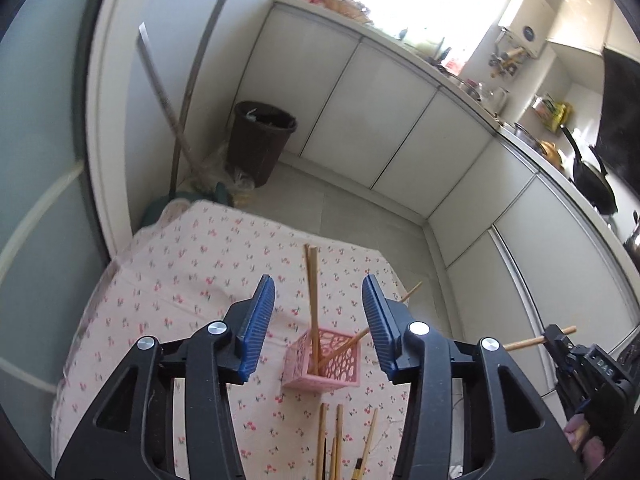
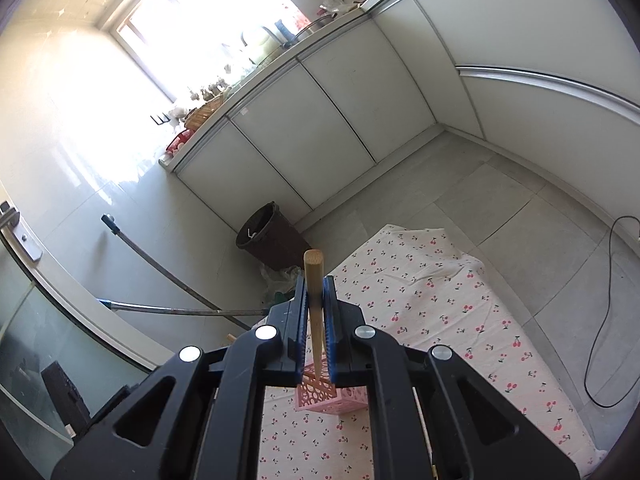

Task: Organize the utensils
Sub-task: 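Drop both chopsticks into the basket by opening both tools, then withdraw both open tools from the basket toward the remaining chopsticks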

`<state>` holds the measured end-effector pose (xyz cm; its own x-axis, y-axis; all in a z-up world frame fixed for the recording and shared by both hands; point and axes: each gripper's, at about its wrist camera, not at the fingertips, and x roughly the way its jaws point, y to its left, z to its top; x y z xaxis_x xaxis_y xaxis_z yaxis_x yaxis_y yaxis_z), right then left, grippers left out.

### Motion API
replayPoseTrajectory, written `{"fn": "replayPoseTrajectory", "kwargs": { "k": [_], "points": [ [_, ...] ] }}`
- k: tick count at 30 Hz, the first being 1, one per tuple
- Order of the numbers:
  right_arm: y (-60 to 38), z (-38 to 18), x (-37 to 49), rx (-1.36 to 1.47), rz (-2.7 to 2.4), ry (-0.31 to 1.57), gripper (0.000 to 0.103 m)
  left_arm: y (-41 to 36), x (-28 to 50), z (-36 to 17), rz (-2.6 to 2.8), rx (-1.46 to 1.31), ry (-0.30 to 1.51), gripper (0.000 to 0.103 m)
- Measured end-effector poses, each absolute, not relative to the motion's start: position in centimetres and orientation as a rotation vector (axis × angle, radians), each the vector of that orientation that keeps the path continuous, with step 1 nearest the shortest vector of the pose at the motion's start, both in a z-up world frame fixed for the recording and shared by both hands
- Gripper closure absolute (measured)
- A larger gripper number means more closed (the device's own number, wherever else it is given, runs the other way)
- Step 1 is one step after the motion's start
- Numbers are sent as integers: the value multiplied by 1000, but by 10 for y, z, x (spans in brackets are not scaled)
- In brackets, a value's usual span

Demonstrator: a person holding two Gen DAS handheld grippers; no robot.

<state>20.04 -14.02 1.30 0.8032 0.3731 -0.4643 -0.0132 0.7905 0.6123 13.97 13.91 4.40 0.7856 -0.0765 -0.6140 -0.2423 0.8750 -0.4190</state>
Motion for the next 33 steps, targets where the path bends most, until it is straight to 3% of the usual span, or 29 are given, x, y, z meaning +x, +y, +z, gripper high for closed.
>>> {"fn": "replayPoseTrajectory", "kwargs": {
  "k": [8,13,20,24,33],
  "points": [
    [-110,-20,226,642,238,657,91,135,135,22,106,-486,738,57],
    [-91,-33,223,590,246,698,72,123,130,24,73,-435,730,56],
    [-72,-18,188,373,220,645,66,99,112,36,67,-329,665,40],
    [-68,-21,174,300,205,641,51,87,107,36,69,-286,658,35],
    [-73,-35,154,203,156,658,37,76,99,16,74,-263,705,26]
  ]
}}
